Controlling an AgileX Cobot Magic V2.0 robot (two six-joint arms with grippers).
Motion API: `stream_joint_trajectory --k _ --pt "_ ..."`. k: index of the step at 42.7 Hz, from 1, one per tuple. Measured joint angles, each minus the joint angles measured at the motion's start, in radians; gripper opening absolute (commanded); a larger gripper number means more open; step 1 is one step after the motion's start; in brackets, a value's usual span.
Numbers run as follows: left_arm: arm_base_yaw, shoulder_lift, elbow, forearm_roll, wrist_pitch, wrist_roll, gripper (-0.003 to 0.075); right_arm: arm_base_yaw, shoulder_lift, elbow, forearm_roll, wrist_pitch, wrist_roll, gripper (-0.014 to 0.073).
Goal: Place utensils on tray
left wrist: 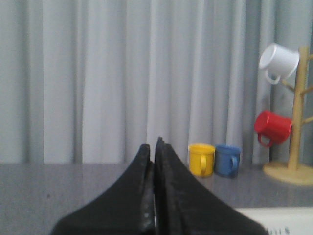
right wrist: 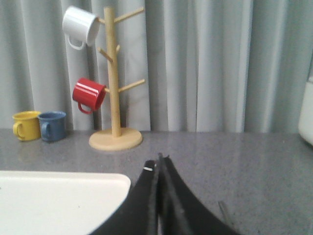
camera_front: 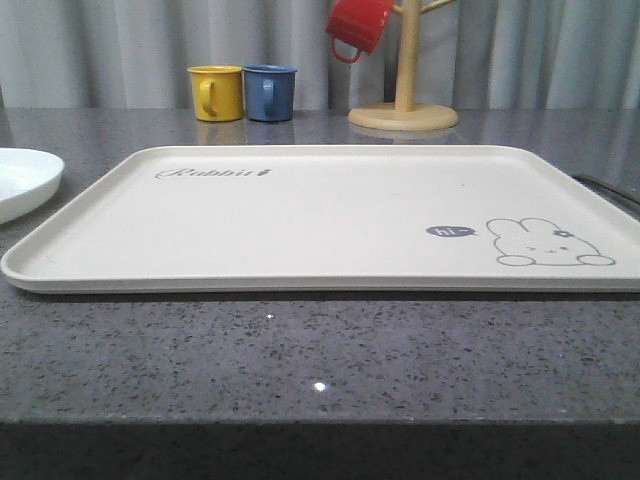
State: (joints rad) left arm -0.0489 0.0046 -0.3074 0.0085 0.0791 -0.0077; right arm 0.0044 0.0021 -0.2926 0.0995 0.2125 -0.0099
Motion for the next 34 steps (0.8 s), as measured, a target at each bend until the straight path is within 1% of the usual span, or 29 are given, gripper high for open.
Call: stream_joint_trajectory --k 7,10,13,17,23,34 --pt "0.0 0.12 -0.28 0.0 0.221 0.0 -0.002 0.0 0.118 -0.204 0.0 0.142 0.0 -0.0067" --pt "0.0 0.187 -0.369 0.0 0.327 0.0 -0.002 0.0 0.19 -0.27 0.0 0.218 0.0 -0.0067" --pt "0.0 0.247 -0.428 0.0 0.402 0.008 -0.002 0.0 0.249 -0.317 0.0 0.281 0.0 -0.0067" --pt "0.0 0.304 -0.444 0.0 0.467 0.008 -0.002 0.0 0.332 -0.338 0.0 0.34 0.0 -0.0067" --pt "0.0 0.36 -0.427 0.0 0.523 0.008 -0.002 0.0 0.439 -0.338 0.0 0.416 0.0 -0.0067" --pt "0.0 0.389 -0.362 0.0 0.542 0.008 -0.002 0.0 0.542 -0.338 0.0 0.447 0.0 -0.0067"
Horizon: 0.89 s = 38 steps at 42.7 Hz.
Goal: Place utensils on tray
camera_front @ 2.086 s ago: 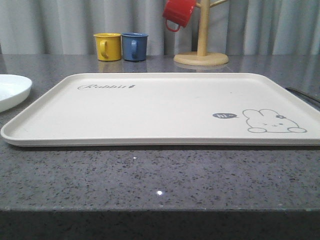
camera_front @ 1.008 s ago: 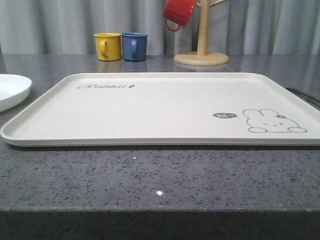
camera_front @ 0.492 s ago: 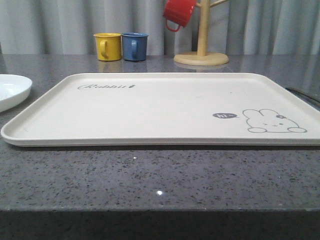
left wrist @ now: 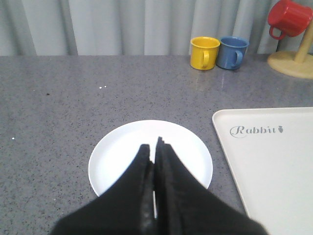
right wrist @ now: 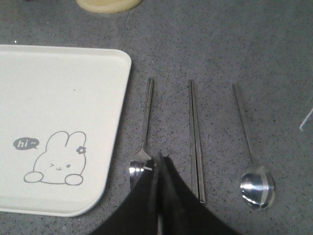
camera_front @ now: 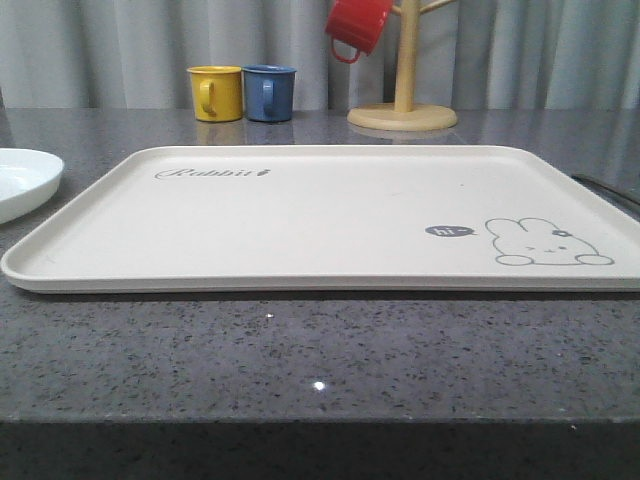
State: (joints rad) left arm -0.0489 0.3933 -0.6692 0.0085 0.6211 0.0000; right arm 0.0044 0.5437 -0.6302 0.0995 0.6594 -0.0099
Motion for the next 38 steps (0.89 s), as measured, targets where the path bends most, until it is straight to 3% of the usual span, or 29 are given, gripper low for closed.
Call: stream_joint_trajectory --k 4,7,14,17,25,38 --pt "0.0 0.0 0.014 0.002 0.004 0.0 -0.0018 0.0 0.007 0.0 0.0 0.019 0.0 -0.0053" --pt "0.0 0.0 0.019 0.005 0.008 0.0 0.0017 0.0 0.007 0.0 0.0 0.02 0.0 0.0047" --pt "0.0 0.0 0.019 0.021 0.018 0.0 0.0295 0.0 0.007 0.0 -0.015 0.027 0.0 0.0378" --pt "0.0 0.0 0.019 0.03 0.021 0.0 0.0392 0.0 0.007 0.0 -0.019 0.027 0.0 0.0444" --pt "0.0 0.052 -0.041 0.052 0.117 0.0 0.0421 0.0 0.007 0.0 -0.022 0.03 0.0 0.0448" --pt "0.0 0.416 -0.283 0.153 0.41 0.0 0.0421 0.0 0.007 0.0 -0.024 0.031 0.0 0.0448"
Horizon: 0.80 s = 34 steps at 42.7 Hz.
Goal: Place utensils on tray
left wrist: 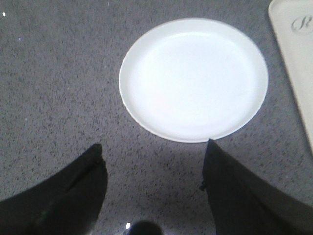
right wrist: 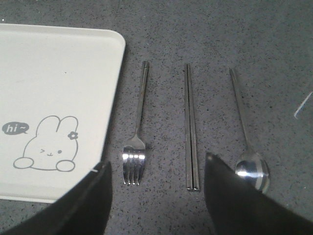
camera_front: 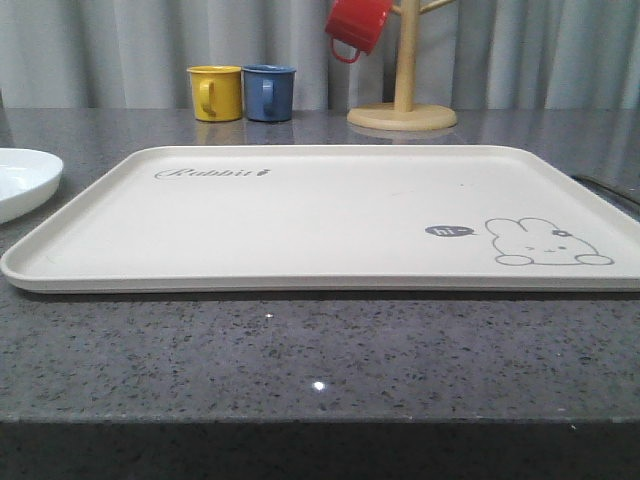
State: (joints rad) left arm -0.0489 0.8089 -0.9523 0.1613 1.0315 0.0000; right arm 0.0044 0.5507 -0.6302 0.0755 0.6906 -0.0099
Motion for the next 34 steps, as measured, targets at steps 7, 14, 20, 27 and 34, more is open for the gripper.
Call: stream_joint_trajectory --k 7,14,20,27,34 --pt "0.067 0.171 -0.078 0.019 0.045 0.0 0.0421 0.0 0.0 0.0 0.0 0.0 0.002 0.0448" --pt "0.2 0.269 -0.12 -0.013 0.025 0.007 0.0421 0.0 0.0 0.0 0.0 0.0 0.002 0.0448" --pt "0.327 0.353 -0.136 -0.161 -0.02 0.097 0.0421 0.0 0.0 0.0 0.0 0.0 0.002 0.0448" --pt "0.459 0.456 -0.136 -0.424 -0.07 0.261 0.0421 0.0 0.0 0.0 0.0 0.0 0.002 0.0448" --pt "0.512 0.561 -0.136 -0.612 -0.111 0.393 0.0421 0.0 0.0 0.0 -0.001 0.0 0.002 0.0448"
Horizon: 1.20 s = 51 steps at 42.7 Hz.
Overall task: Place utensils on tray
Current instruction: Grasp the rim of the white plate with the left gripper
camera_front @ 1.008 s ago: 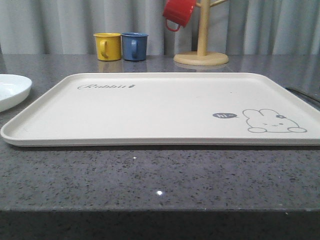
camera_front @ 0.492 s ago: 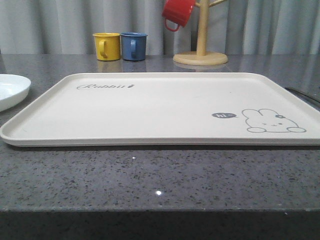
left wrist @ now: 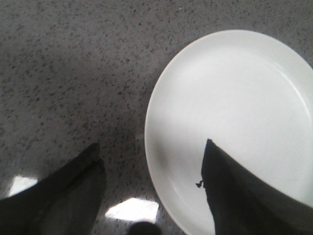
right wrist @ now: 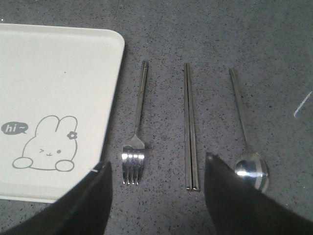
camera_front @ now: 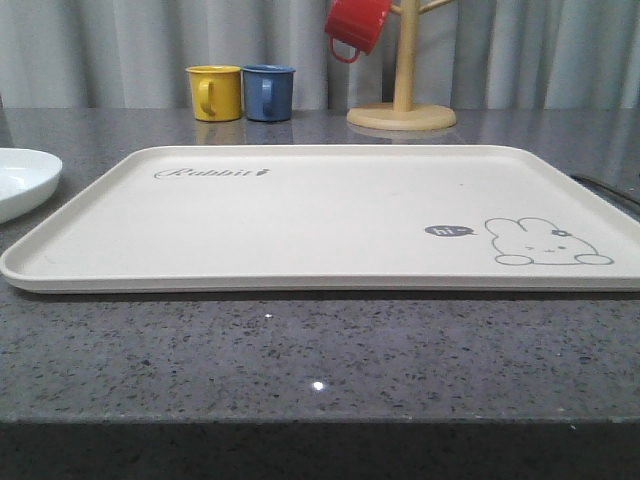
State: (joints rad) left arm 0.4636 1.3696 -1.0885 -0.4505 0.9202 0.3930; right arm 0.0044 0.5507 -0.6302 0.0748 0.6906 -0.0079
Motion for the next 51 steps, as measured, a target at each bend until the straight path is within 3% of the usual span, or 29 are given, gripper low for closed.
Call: stream_joint_trajectory --k 16,42,51 --pt "0.001 0.144 0.0 -0.095 -0.105 0.044 0.0421 0.0 0.0 0.0 0.0 0.002 -0.002 0.0448" --pt "-0.051 0.195 0.0 -0.103 -0.111 0.073 0.0417 0.0 0.0 0.0 -0.002 0.002 -0.002 0.0448" --pt "-0.051 0.198 0.0 -0.099 -0.094 0.076 0.0254 0.0 0.0 0.0 -0.002 0.002 -0.002 0.0448"
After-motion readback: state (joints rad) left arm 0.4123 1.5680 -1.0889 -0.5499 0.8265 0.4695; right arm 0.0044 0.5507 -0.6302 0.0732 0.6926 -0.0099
